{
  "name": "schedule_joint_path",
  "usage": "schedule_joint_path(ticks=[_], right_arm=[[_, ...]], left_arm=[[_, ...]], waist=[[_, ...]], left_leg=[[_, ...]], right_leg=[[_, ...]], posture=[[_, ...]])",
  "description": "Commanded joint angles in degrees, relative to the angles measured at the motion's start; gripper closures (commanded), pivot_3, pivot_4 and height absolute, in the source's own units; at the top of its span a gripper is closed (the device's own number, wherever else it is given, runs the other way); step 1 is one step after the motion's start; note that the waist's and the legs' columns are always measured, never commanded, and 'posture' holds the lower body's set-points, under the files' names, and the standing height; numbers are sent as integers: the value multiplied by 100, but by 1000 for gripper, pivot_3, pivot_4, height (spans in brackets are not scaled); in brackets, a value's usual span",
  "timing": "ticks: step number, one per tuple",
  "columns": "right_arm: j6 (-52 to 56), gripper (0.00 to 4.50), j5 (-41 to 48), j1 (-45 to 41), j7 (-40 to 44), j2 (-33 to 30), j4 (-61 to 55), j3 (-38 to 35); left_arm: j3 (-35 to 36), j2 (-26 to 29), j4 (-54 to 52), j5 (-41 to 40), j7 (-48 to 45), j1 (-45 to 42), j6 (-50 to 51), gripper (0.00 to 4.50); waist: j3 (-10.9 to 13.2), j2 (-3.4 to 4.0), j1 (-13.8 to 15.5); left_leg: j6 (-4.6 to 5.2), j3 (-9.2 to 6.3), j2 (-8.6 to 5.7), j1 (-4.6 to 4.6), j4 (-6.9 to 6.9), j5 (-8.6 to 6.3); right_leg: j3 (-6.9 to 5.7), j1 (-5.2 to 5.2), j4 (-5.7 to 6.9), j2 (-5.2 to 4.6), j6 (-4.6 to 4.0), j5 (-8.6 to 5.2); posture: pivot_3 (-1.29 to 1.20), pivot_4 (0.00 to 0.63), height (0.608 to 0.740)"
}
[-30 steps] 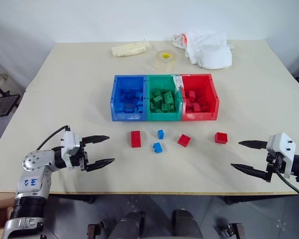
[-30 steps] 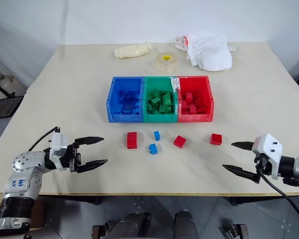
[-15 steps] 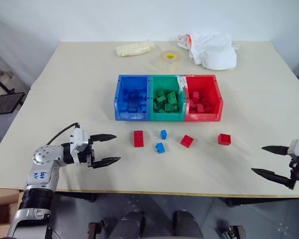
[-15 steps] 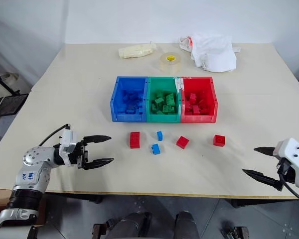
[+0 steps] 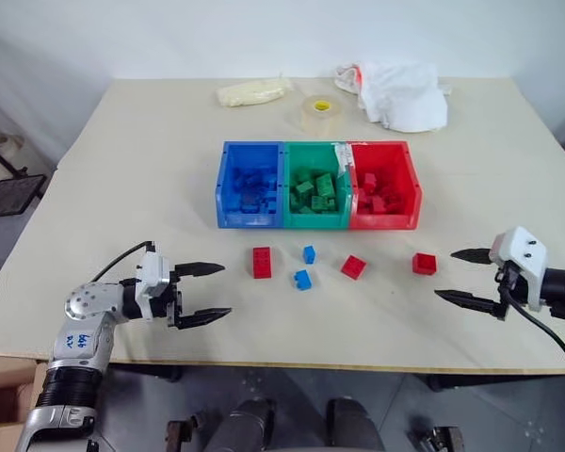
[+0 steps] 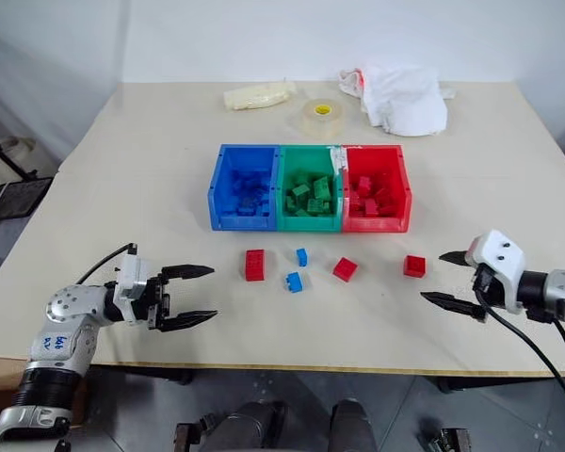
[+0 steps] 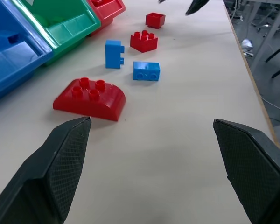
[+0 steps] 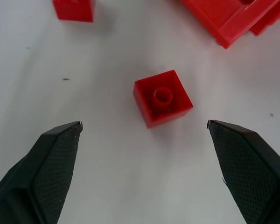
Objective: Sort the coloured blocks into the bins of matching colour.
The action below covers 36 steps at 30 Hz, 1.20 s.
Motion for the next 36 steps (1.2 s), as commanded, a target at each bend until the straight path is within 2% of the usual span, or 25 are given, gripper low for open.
schedule_joint_path(ticks=[1,7,16,17,21,25,29,33,36], right_arm=[[-376,0,-385,-711,105,221,858,467],[-895,0,-706,-1564,336,596,1999,922],[-773,2938,-500,-1366,412,582,1510,717],[-693,3030,-435,-1318,365,568,1296,638],[-136,3023,-117,-1396,74,608,421,372],[317,3023,-4,-2089,-329,862,114,403],[71,3023,-381,-2862,-590,1214,748,741],[-673,3023,-835,-3856,-976,1804,2107,989],[-1168,2042,-1210,-4417,-1297,2072,3075,1164]], left_arm=[[117,46,-381,-137,119,145,77,59],[209,51,-687,-174,321,390,155,59],[204,0,-769,-185,454,511,113,0],[199,-14,-750,-180,466,497,103,0],[174,-60,-652,-145,487,422,60,0],[125,-111,-566,-113,492,329,23,0],[91,-148,-439,-69,469,217,-18,0],[57,-176,-343,-36,448,128,-90,0],[47,-175,-346,-45,430,144,-155,0]], waist=[[0,0,-8],[0,0,-35],[0,1,-11],[0,1,-12],[2,5,-23],[2,5,-49],[2,4,-24],[2,5,-60],[2,5,-113]], left_leg=[[0,2,0,0,1,0],[-3,3,4,1,-4,-2],[-6,3,10,3,-1,-3],[-6,3,9,3,-2,-3],[-7,6,9,2,-3,-4],[-8,18,14,2,-2,-4],[-9,18,16,1,-3,-5],[-7,20,14,2,-4,-7],[-8,22,14,-1,-7,-7]], right_leg=[[1,0,0,0,0,0],[2,-5,2,4,-1,1],[3,-6,7,11,-5,3],[3,-6,7,11,-5,3],[6,-11,8,10,-5,3],[13,-15,9,9,-7,4],[11,-16,8,9,-9,5],[8,-19,11,9,-9,5],[7,-39,50,6,-9,5]], posture=[[0,150,740],[0,150,740],[0,150,740],[0,150,740],[0,150,740],[0,150,740],[0,150,740],[0,150,740],[0,150,740]])
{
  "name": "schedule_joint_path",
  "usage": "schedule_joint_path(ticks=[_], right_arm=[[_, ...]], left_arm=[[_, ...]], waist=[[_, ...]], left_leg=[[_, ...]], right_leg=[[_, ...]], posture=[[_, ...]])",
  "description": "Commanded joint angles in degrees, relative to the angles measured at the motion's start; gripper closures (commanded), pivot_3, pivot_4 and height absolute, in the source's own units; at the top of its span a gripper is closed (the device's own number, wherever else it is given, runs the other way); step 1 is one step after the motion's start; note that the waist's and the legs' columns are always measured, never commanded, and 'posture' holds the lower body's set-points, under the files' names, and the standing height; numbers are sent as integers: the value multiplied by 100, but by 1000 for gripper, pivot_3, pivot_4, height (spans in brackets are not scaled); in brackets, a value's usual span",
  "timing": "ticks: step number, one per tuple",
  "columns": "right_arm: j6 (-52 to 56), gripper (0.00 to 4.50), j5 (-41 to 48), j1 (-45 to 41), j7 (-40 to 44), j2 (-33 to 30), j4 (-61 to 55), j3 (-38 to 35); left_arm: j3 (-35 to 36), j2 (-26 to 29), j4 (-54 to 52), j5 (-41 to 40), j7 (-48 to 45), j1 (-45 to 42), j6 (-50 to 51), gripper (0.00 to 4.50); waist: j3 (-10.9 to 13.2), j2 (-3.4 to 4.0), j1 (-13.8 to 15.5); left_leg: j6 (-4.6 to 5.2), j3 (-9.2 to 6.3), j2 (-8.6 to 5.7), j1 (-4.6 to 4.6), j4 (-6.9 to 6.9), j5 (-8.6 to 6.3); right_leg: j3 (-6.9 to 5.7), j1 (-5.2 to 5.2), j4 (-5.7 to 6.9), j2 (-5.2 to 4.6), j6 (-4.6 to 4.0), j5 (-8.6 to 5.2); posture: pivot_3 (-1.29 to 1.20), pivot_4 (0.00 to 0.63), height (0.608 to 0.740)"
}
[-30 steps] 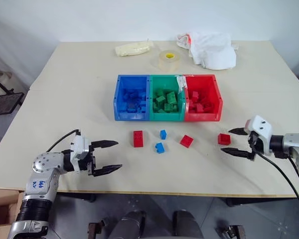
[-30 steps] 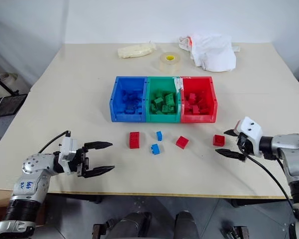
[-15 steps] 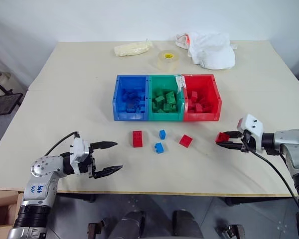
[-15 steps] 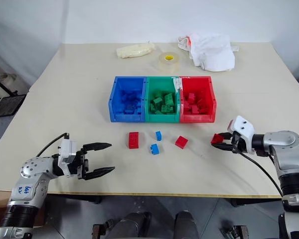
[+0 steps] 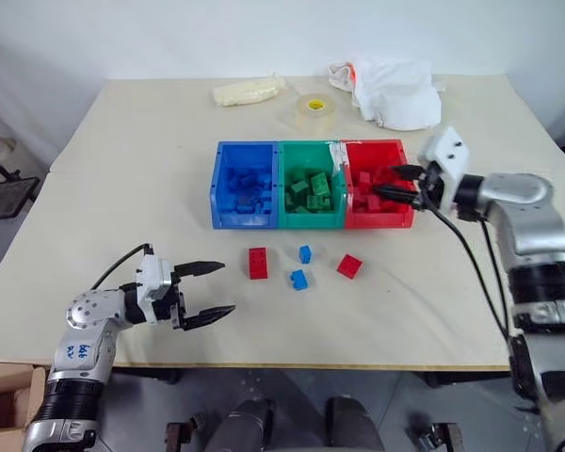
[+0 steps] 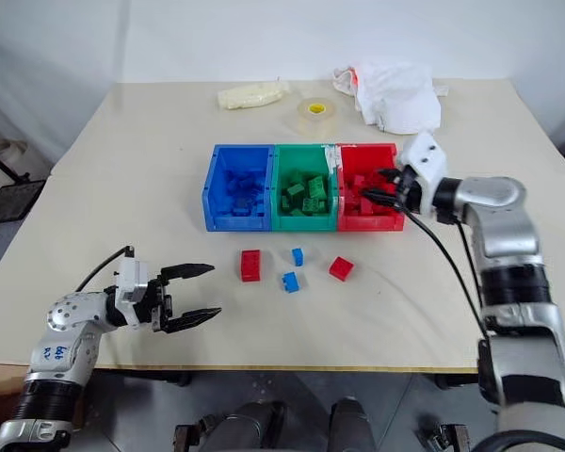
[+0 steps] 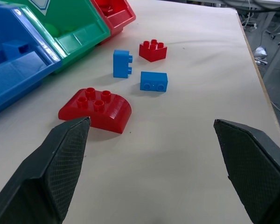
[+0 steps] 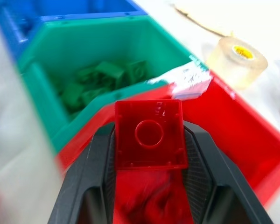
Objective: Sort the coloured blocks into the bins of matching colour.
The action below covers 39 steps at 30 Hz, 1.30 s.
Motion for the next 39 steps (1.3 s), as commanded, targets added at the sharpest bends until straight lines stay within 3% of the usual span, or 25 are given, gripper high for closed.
schedule_joint_path(ticks=[1,6,14,20,23,27,32,39], right_arm=[[-579,1727,-322,-420,-234,57,655,59],[-869,49,-327,-549,-120,9,798,-33],[-211,18,363,793,1024,-710,-1264,-221],[728,18,1116,2830,1615,-1698,-3121,-845],[750,18,1038,3945,1753,-2252,-3296,-1256],[695,18,940,4766,1707,-2635,-3281,-1600],[944,18,1066,4659,1520,-2531,-3607,-1540],[1525,18,992,3558,1134,-1722,-4070,-453]], left_arm=[[53,15,-101,-31,-11,25,-114,0],[78,30,-112,-53,-12,90,-145,0],[45,67,112,-34,-130,-54,-171,0],[81,137,776,74,-281,-413,-424,0],[118,172,1190,155,-309,-638,-574,0],[109,188,1367,163,-348,-752,-648,0],[73,169,1317,161,-323,-783,-639,0],[59,178,1096,108,-346,-691,-606,0]], waist=[[0,0,-22],[0,0,-67],[0,0,-53],[0,0,6],[-1,-3,24],[-1,-2,-23],[-1,-3,-64],[1,-8,-31]], left_leg=[[0,-1,0,-3,-3,0],[0,0,-2,-9,-6,-2],[-5,7,2,-10,-1,-3],[-4,17,-1,-13,7,-5],[-2,24,0,-12,13,-6],[4,55,5,-5,13,-9],[8,85,18,4,13,-11],[11,83,21,2,17,-17]], right_leg=[[-1,-5,10,-1,0,0],[-4,-18,21,-2,0,0],[-2,-28,28,1,0,0],[-3,-31,18,-6,0,0],[-4,-30,18,-5,0,0],[-2,-31,19,-8,0,0],[0,-33,18,-9,-5,3],[-3,-34,16,-10,-7,4]], posture=[[0,150,740],[0,150,740],[0,150,740],[0,150,740],[0,150,740],[0,150,740],[0,150,740],[0,150,740]])
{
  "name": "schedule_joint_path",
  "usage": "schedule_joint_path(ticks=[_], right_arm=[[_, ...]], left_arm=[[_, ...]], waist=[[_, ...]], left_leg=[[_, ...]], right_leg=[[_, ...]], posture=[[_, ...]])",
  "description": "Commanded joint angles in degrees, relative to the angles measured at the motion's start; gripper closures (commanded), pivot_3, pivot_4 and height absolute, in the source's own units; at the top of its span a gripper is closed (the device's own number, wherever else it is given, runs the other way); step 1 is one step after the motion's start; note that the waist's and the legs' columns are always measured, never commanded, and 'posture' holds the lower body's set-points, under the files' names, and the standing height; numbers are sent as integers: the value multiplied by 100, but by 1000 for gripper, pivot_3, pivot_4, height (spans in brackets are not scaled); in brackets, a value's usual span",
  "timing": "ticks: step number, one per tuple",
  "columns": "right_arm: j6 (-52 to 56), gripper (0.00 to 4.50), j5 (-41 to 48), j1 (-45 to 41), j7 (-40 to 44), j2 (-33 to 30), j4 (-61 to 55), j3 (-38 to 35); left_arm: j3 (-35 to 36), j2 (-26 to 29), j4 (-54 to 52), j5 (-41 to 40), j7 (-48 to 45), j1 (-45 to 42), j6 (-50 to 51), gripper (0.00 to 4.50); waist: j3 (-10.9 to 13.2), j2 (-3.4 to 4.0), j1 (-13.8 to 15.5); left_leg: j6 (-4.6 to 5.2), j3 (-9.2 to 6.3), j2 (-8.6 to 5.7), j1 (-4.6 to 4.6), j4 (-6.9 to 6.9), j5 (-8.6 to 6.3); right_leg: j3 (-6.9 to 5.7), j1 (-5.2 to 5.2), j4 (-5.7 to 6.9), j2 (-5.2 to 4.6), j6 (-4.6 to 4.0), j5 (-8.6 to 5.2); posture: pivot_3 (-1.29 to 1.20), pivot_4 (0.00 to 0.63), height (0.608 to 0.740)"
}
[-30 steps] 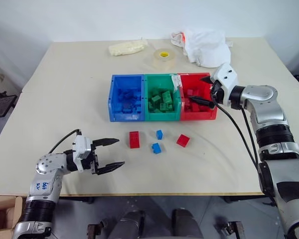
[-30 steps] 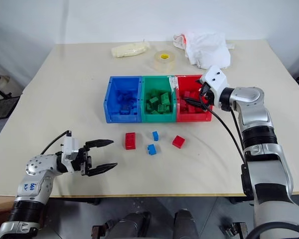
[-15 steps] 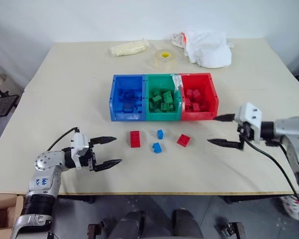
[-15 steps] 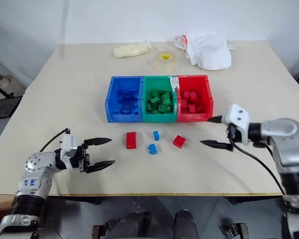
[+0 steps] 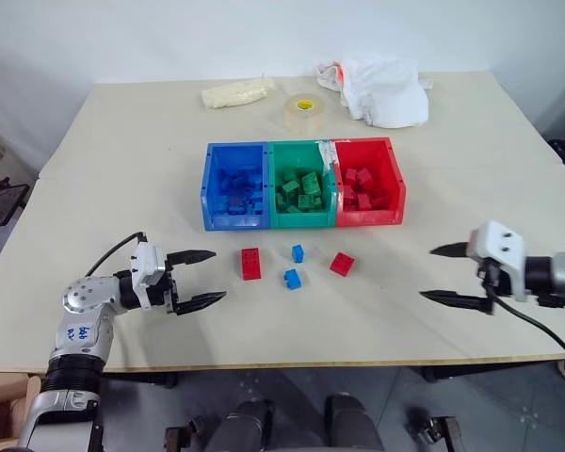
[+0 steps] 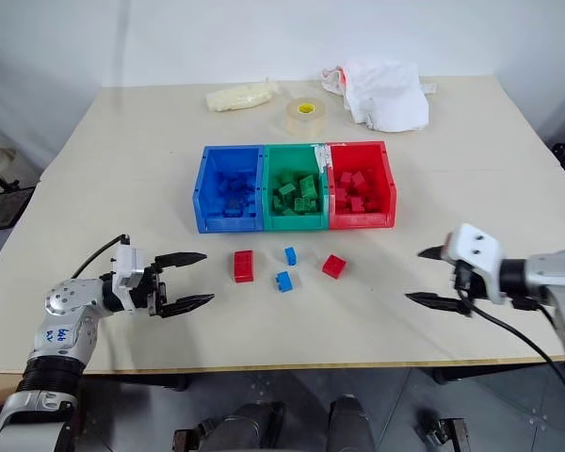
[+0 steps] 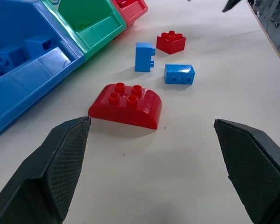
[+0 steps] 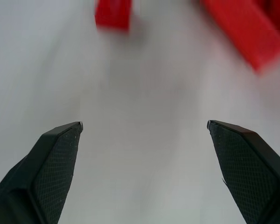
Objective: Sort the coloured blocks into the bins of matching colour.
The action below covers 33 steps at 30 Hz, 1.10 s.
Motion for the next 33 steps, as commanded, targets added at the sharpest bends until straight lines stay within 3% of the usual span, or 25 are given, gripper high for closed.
schedule_joint_path(ticks=[1,7,12,15,22,29,33], right_arm=[[252,18,-10,-489,-216,440,-252,492],[196,18,-375,-1354,-525,1373,338,1284],[77,18,-760,-1628,-604,1747,963,1704],[-87,610,-768,-1664,-604,1865,1079,1700],[-66,2984,-583,-1703,-708,1944,863,1450],[276,3033,-169,-2091,-1052,1868,451,737],[-126,3033,-437,-2911,-1370,1916,1367,579]], left_arm=[[51,40,-260,-36,-41,84,-35,0],[58,10,-544,-51,105,221,46,0],[95,-3,-850,-81,266,442,142,0],[130,9,-966,-100,338,539,180,0],[116,1,-1000,-97,406,521,236,0],[33,-27,-711,-56,308,208,202,0],[-48,-106,-441,13,232,-44,124,0]], waist=[[0,-2,0],[1,-2,-8],[-1,-4,-6],[-1,-5,-10],[-1,-5,-18],[-1,-5,-11],[-1,-5,-26]], left_leg=[[2,0,-1,-1,3,-2],[2,0,-1,-2,3,-5],[3,-2,-1,-1,2,-6],[4,-2,-3,-2,3,-7],[1,-1,2,-1,3,-9],[1,-1,0,-2,7,-9],[0,1,2,-1,5,-9]], right_leg=[[-1,0,-1,-1,0,0],[-3,-2,2,-1,1,0],[-3,-3,4,0,0,1],[-2,-4,4,-1,1,1],[-2,-6,7,4,0,2],[-2,-7,7,3,-1,2],[-1,-7,8,4,-1,2]], posture=[[0,150,740],[0,150,740],[0,150,740],[0,150,740],[0,150,740],[0,150,740],[0,150,740]])
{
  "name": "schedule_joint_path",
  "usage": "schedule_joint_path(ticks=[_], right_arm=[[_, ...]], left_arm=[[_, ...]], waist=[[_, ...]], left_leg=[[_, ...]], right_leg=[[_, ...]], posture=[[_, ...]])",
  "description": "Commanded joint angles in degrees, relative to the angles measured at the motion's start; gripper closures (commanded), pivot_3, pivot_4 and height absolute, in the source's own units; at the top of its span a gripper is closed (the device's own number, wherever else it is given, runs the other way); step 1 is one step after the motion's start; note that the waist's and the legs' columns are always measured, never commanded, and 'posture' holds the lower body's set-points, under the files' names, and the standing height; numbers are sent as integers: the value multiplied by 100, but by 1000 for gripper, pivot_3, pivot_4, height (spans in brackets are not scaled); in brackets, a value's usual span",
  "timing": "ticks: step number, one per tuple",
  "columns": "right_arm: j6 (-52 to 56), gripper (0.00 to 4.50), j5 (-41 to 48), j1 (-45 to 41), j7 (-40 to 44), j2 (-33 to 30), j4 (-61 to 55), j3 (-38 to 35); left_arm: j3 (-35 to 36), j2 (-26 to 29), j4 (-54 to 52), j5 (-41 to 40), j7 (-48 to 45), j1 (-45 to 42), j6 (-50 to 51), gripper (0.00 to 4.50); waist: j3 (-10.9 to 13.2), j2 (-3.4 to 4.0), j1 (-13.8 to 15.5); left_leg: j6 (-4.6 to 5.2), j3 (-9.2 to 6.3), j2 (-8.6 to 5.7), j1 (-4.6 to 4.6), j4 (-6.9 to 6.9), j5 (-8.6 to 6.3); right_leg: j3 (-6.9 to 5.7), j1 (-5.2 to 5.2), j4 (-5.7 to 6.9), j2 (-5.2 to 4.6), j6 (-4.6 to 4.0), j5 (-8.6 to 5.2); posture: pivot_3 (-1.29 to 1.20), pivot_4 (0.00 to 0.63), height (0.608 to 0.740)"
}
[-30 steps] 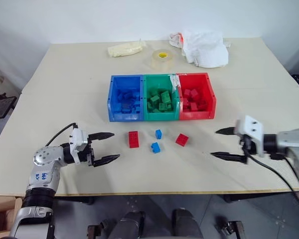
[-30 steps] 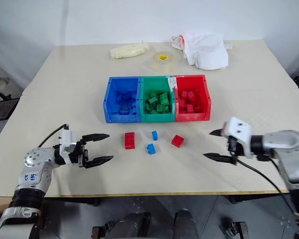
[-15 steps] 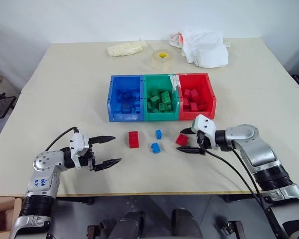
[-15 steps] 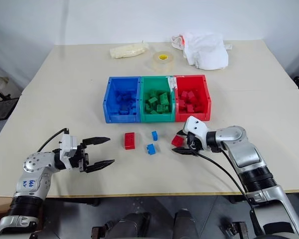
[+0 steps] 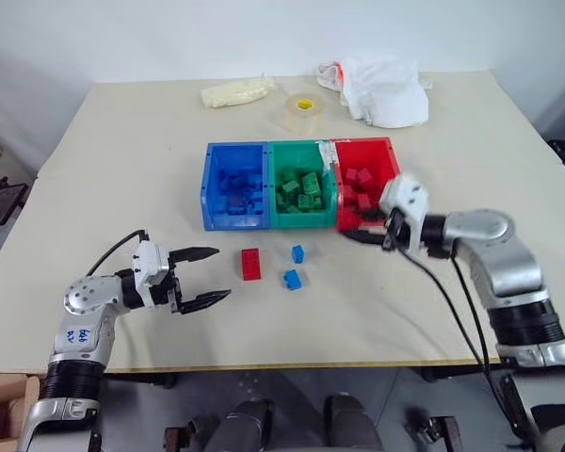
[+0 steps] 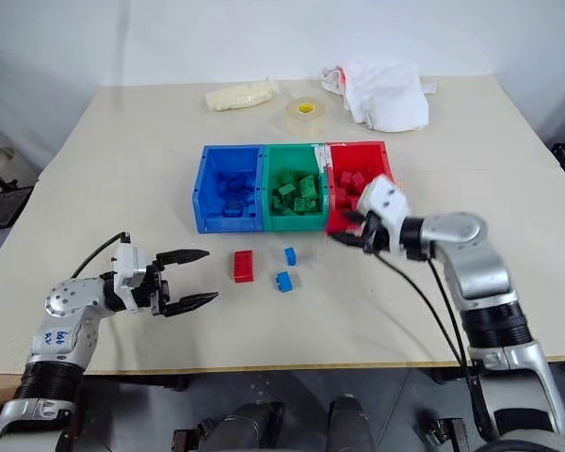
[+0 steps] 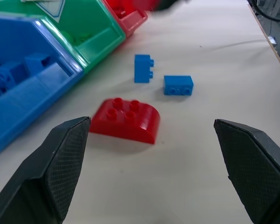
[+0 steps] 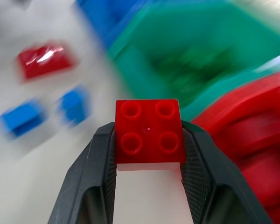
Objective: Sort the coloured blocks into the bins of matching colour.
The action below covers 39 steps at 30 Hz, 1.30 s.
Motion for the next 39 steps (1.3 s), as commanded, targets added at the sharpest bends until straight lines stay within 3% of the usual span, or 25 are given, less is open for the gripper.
schedule_joint_path(ticks=[1,4,8,13,22,29,34,39], right_arm=[[-498,3033,-191,-620,-238,12,722,-177],[-928,3033,-588,-1197,-530,123,1766,-23],[-1450,1704,-941,-1720,-910,328,2875,51],[-1744,20,-1004,-1868,-783,402,3164,53],[-1356,20,-458,-864,296,-98,1577,-85],[-986,20,513,1396,1610,-1486,-345,-810],[-938,20,645,2431,1812,-2185,-551,-1395],[-794,20,689,2780,1739,-2377,-793,-1557]], left_arm=[[-55,-74,199,49,-96,-213,-137,0],[-109,-152,336,83,-118,-371,-196,0],[-148,-192,415,91,-200,-428,-262,0],[-181,-215,409,91,-261,-434,-290,0],[-150,-188,459,68,-365,-439,-294,0],[-96,-147,682,103,-414,-506,-375,0],[-8,-51,799,96,-440,-465,-439,0],[39,31,801,69,-466,-395,-467,0]], waist=[[0,0,7],[-1,-1,1],[-1,-1,-23],[-1,-1,-47],[-1,-1,-76],[0,-1,39],[0,-1,8],[0,-1,10]], left_leg=[[0,-2,0,0,-1,0],[0,-2,-1,0,0,0],[0,0,-1,-1,-8,0],[1,-2,0,-3,-16,-1],[2,-4,0,-4,-10,-2],[9,-5,-4,-12,3,-7],[13,11,-2,-9,22,-10],[10,26,8,-2,22,-12]], right_leg=[[-1,0,0,0,0,0],[-2,0,1,0,0,0],[-2,-2,11,-1,0,0],[-4,-6,14,0,0,0],[-5,-5,18,0,1,1],[-10,-4,9,-3,5,3],[-8,1,-1,-3,8,4],[-2,0,0,0,3,6]], posture=[[0,150,740],[0,150,740],[0,150,740],[0,150,740],[0,150,740],[0,150,740],[0,150,740],[0,150,740]])
